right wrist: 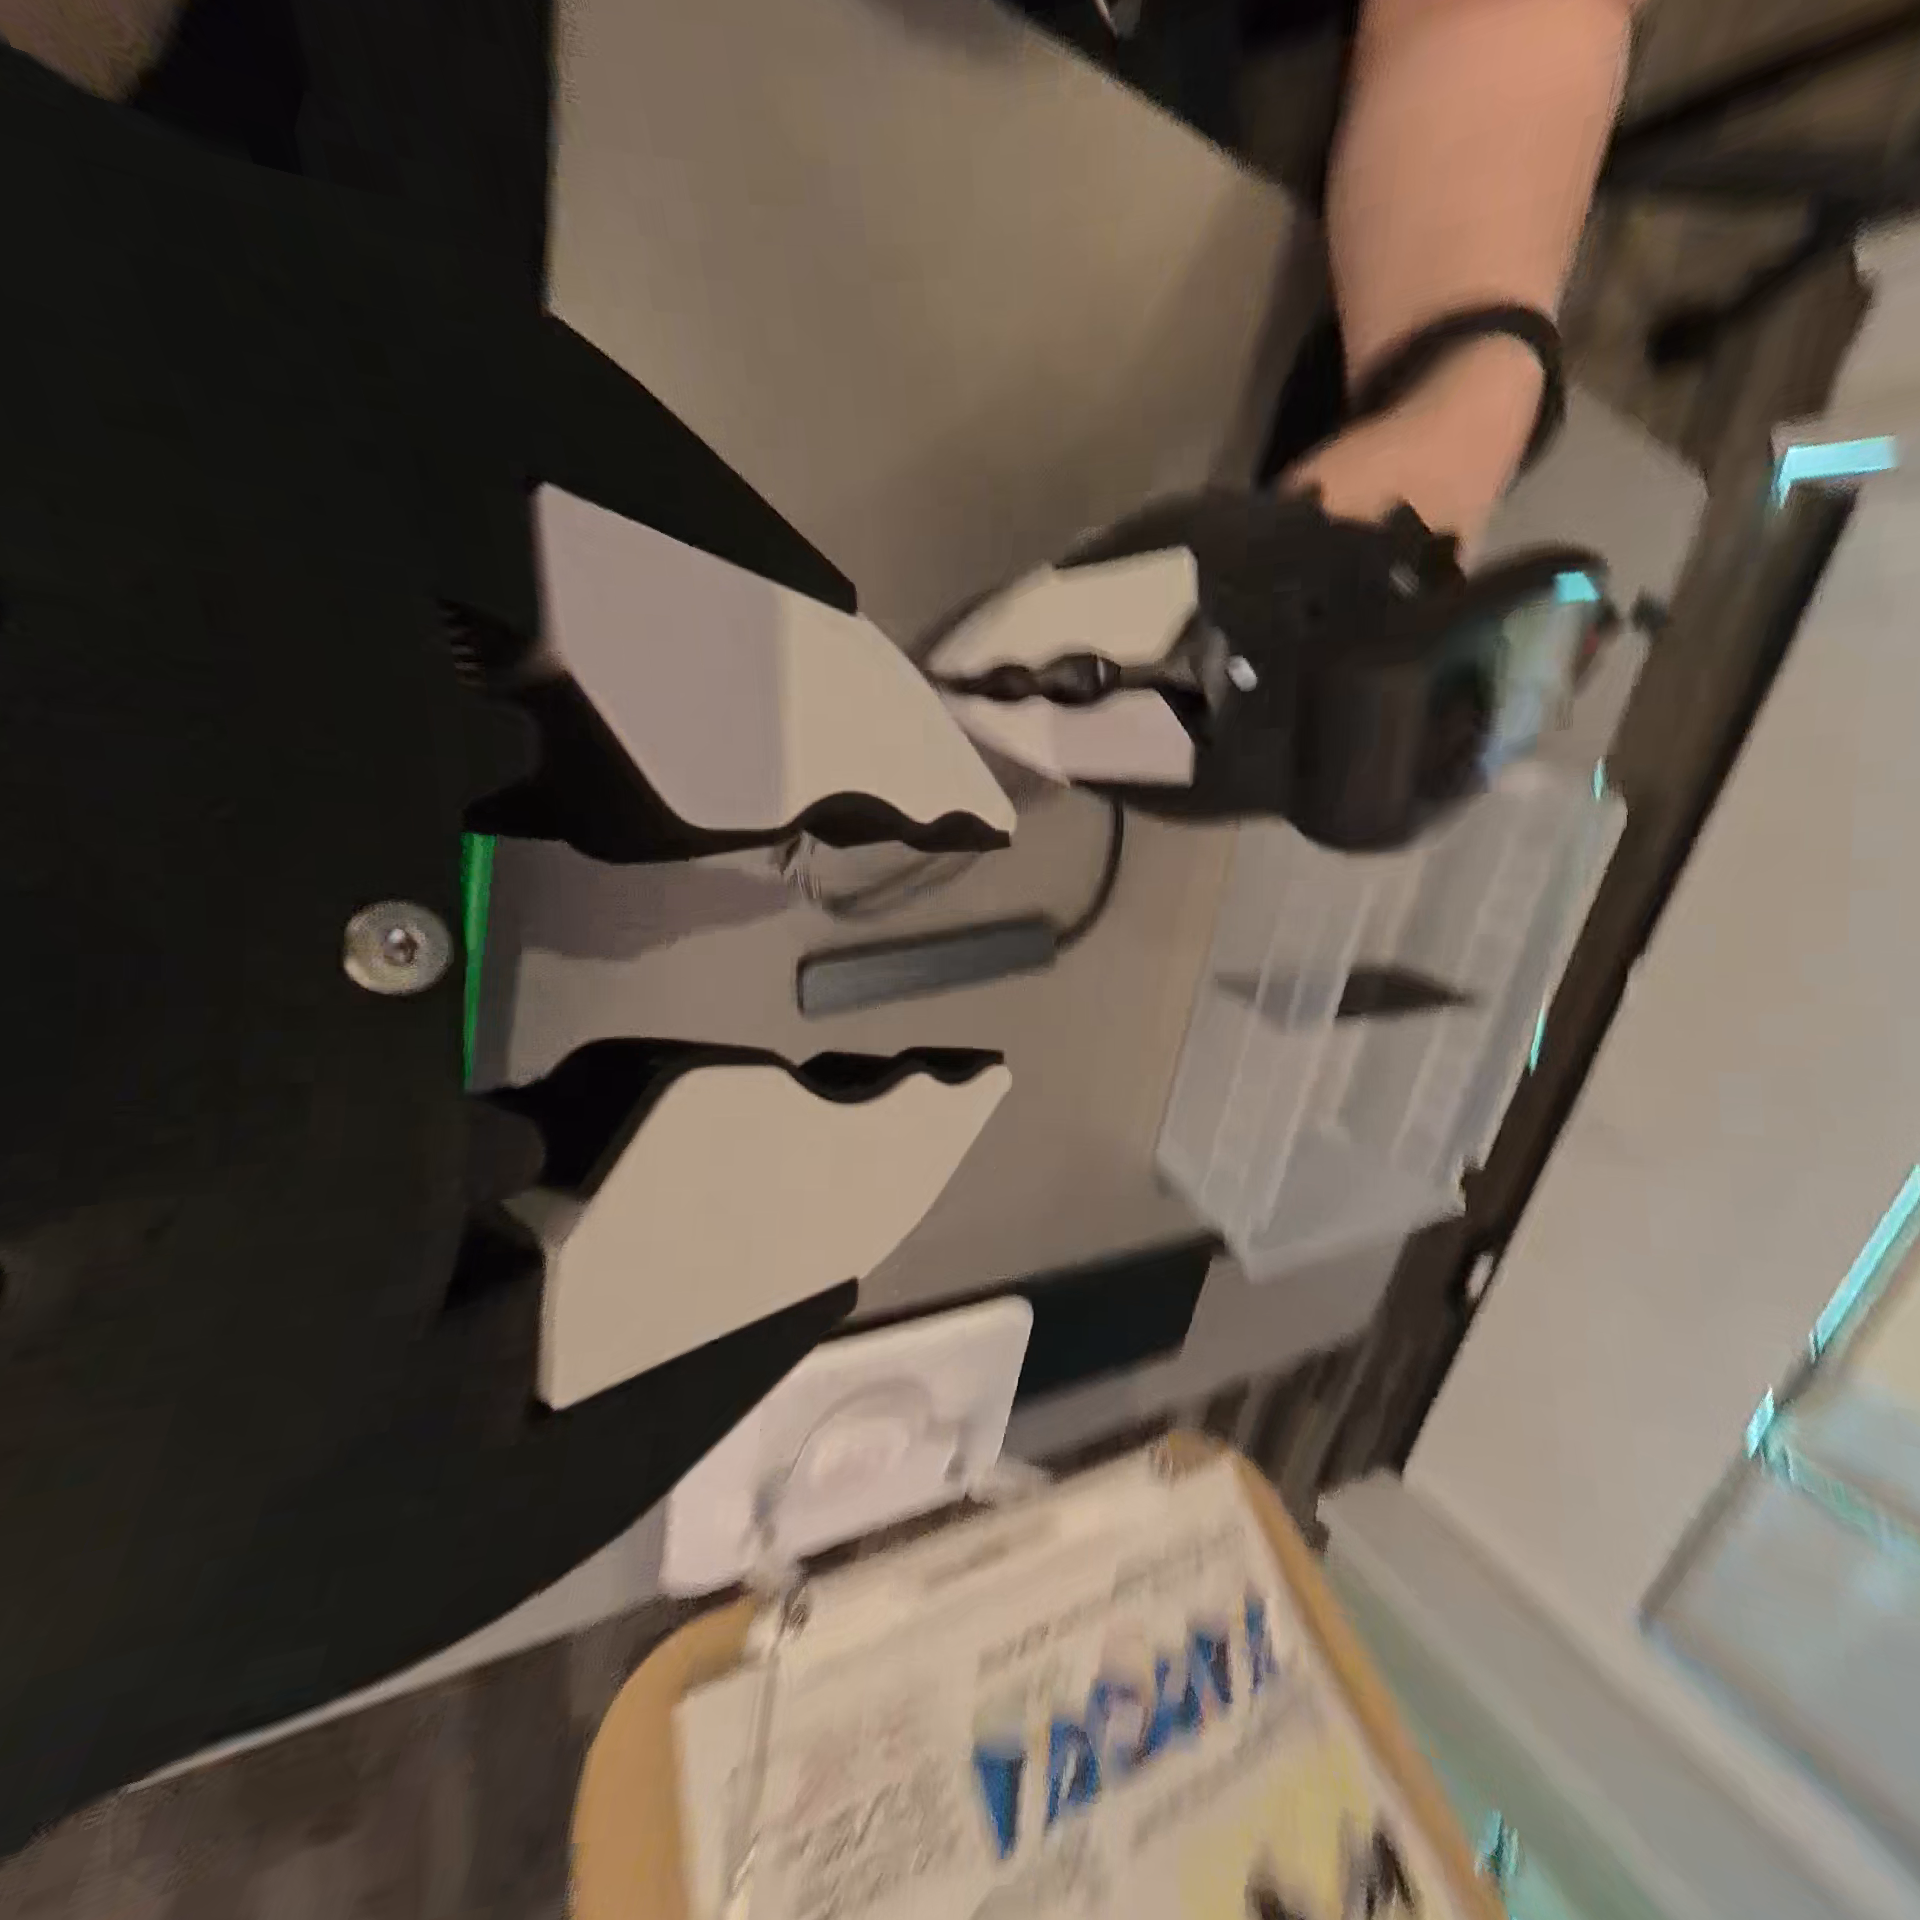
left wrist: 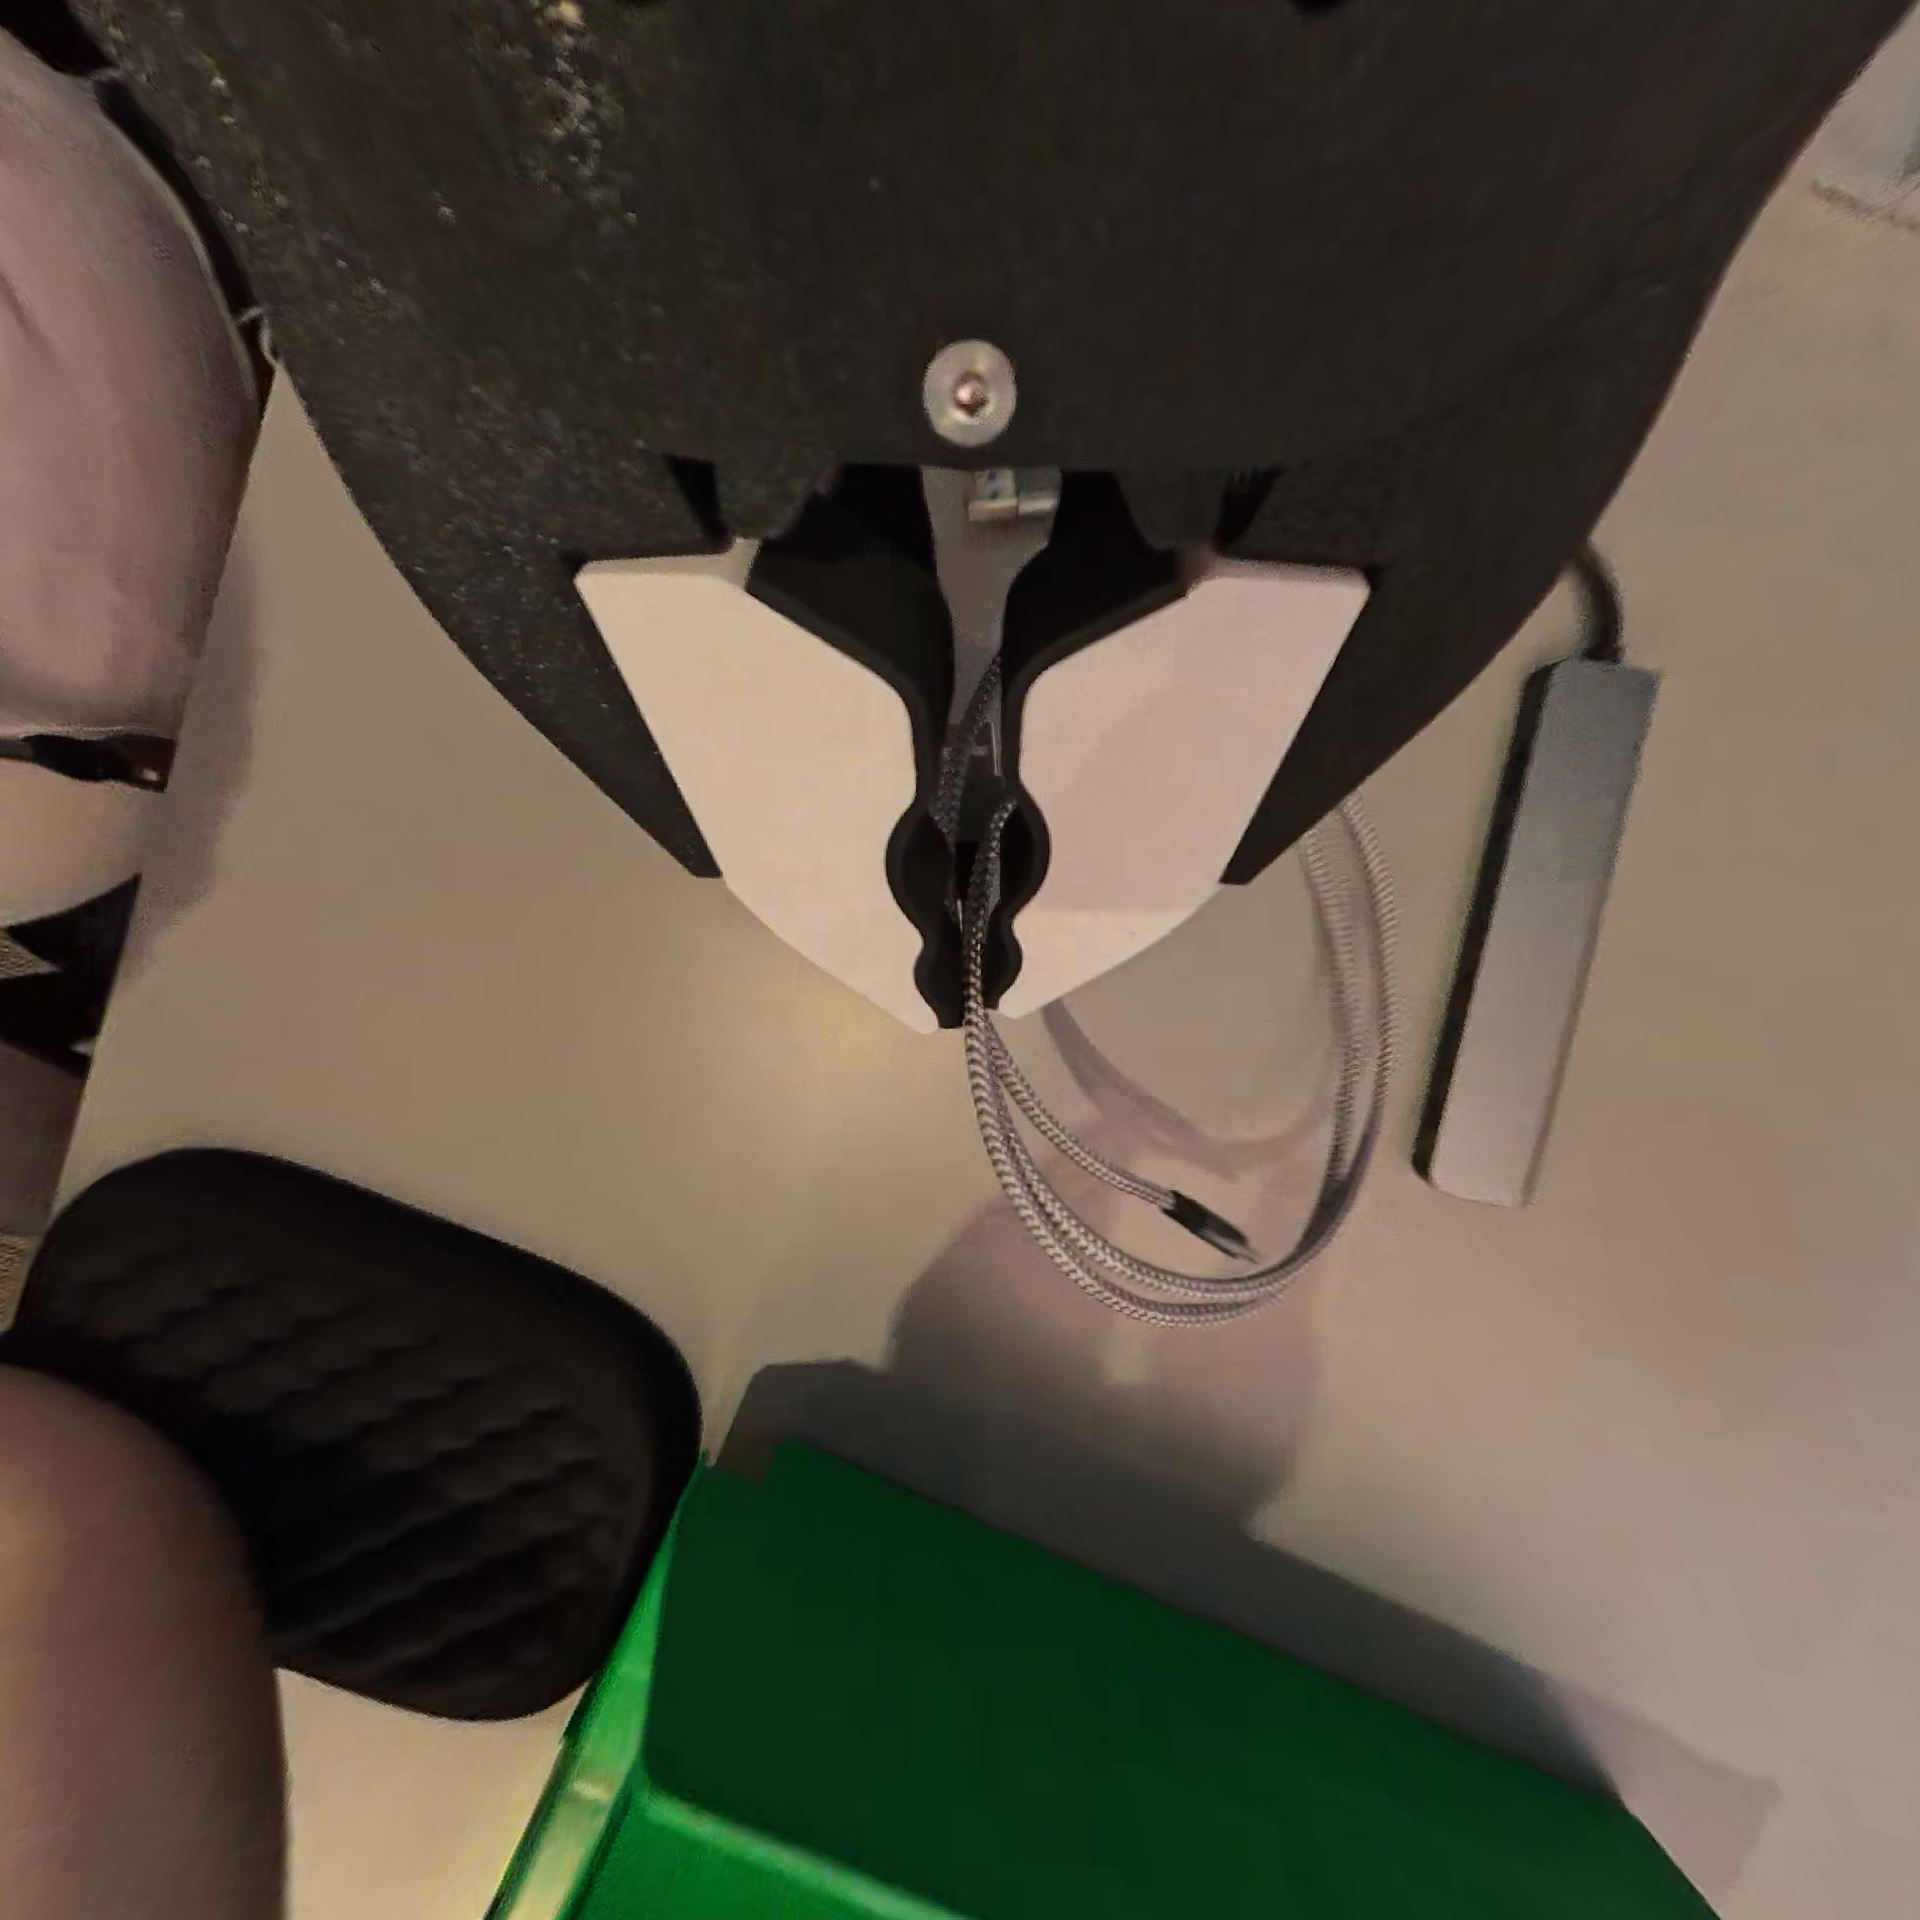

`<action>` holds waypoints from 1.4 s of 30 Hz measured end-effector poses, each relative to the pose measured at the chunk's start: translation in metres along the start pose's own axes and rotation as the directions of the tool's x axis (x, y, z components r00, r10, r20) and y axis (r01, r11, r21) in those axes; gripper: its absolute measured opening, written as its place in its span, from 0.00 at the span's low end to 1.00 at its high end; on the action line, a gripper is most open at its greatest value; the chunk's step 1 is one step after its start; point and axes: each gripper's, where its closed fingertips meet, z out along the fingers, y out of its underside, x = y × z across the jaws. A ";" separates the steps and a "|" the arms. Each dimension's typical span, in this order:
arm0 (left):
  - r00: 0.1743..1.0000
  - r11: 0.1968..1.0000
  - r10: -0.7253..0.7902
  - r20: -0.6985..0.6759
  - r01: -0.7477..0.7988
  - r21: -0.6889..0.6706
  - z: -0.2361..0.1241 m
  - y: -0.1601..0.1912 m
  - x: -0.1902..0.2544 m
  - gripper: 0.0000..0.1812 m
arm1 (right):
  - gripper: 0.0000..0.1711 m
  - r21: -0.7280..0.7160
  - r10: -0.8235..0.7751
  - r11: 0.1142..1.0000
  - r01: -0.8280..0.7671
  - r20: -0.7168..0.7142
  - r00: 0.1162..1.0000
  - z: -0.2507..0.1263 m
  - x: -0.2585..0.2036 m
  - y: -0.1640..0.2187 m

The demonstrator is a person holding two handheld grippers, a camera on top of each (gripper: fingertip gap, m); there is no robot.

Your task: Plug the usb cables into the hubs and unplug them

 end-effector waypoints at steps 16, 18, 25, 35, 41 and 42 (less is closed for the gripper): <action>0.967 0.963 0.251 0.049 -0.255 0.084 -0.056 -0.002 0.029 0.02 | 0.14 -0.099 -0.013 0.993 0.064 0.449 0.893 0.055 -0.070 0.025; 0.960 0.957 0.274 0.056 -0.278 0.080 -0.057 -0.004 0.032 0.02 | 0.13 -0.131 0.002 0.989 0.071 0.488 0.873 0.057 -0.077 0.033; 0.955 0.950 0.290 0.056 -0.295 0.108 -0.063 -0.009 0.038 0.02 | 0.09 -0.191 0.044 0.978 0.082 0.577 0.816 0.059 -0.093 0.044; 0.963 0.947 0.252 0.098 -0.266 0.178 -0.063 -0.003 0.028 0.22 | 0.02 -0.212 0.029 0.972 0.103 0.541 0.841 0.050 -0.085 0.040; 0.988 0.930 0.139 0.065 -0.153 0.334 -0.081 -0.011 0.016 0.24 | 0.02 -0.098 -0.106 0.983 0.155 0.391 0.914 0.028 -0.065 0.016; 0.991 0.925 0.112 0.069 -0.129 0.357 -0.084 -0.012 0.011 0.23 | 0.02 -0.083 -0.127 0.982 0.169 0.373 0.919 0.024 -0.063 0.013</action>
